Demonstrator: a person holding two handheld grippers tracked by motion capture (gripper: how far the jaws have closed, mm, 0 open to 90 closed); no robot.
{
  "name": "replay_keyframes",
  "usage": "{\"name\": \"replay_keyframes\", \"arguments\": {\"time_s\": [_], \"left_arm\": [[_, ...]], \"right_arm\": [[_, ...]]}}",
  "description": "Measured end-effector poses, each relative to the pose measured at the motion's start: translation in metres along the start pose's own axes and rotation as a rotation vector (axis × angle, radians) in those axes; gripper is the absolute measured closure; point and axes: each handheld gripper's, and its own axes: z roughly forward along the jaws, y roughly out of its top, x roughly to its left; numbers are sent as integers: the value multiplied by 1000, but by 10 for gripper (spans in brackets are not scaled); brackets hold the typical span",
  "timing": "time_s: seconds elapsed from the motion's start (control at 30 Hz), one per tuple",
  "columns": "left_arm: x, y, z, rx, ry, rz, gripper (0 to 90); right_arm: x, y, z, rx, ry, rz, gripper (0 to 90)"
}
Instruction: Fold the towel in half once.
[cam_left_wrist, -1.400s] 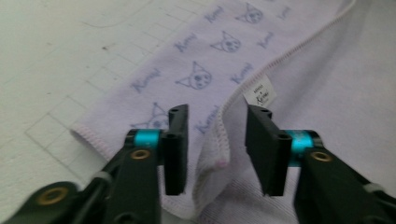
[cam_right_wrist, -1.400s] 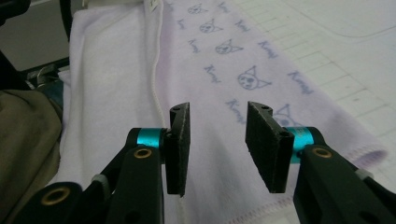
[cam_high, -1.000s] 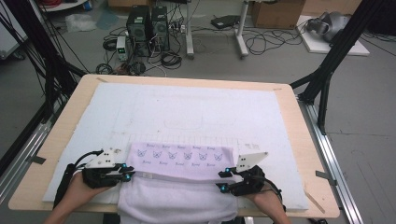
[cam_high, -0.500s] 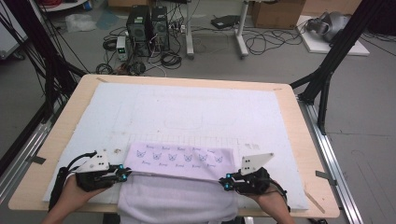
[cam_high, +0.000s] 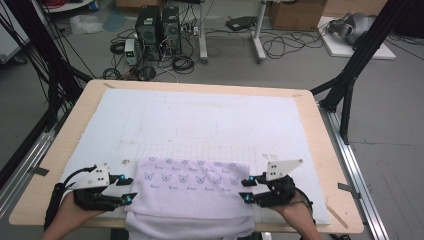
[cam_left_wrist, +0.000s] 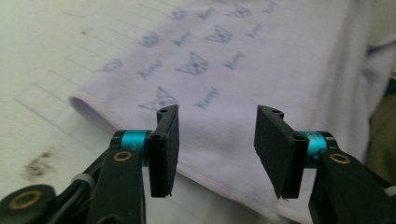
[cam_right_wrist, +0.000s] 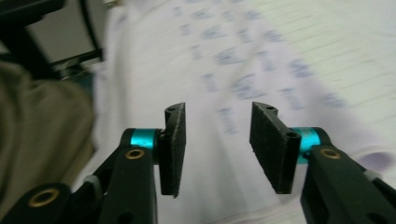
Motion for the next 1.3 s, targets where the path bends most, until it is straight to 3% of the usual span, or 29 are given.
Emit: {"name": "replay_keyframes", "arguments": {"time_s": [0.03, 0.07, 0.13, 0.3, 0.5, 0.53, 0.57, 0.6, 0.73, 0.9, 0.93, 1.07, 1.1, 1.2, 1.3], "left_arm": [[4, 2, 2, -5, 15, -6, 494], [13, 5, 7, -9, 46, -24, 494], [22, 9, 13, -1, 71, -30, 489], [46, 20, 32, 11, 127, -62, 485], [67, 30, 49, 33, 158, -88, 438], [74, 28, 56, 49, 156, -116, 436], [74, 28, 56, 49, 156, -116, 435], [78, 25, 62, 85, 139, -134, 435], [79, 19, 70, 138, 117, -136, 442], [76, 19, 74, 161, 73, -111, 605], [76, 19, 74, 161, 73, -111, 643], [70, 20, 75, 165, 78, -74, 743], [70, 20, 75, 165, 80, -64, 761], [68, 21, 75, 164, 90, -58, 815], [69, 24, 72, 143, 150, -46, 834]], "right_arm": [[0, 0, 0, 0, 0, 0, 544], [-12, 4, 2, -2, -44, 13, 535], [-22, 7, 5, 8, -96, 14, 526], [-47, 11, 14, 43, -171, 40, 488], [-65, 8, 23, 79, -201, 57, 429], [-68, 7, 24, 82, -209, 67, 423], [-70, 6, 24, 80, -208, 71, 423], [-72, 5, 25, 85, -205, 76, 422], [-78, 0, 29, 106, -190, 92, 428], [-77, -6, 35, 142, -146, 95, 504], [-77, -6, 35, 142, -146, 95, 504], [-75, -7, 35, 134, -151, 87, 670], [-74, -7, 36, 138, -128, 86, 736], [-74, -6, 37, 144, -90, 82, 824], [-75, -4, 37, 149, -83, 61, 849]]}}
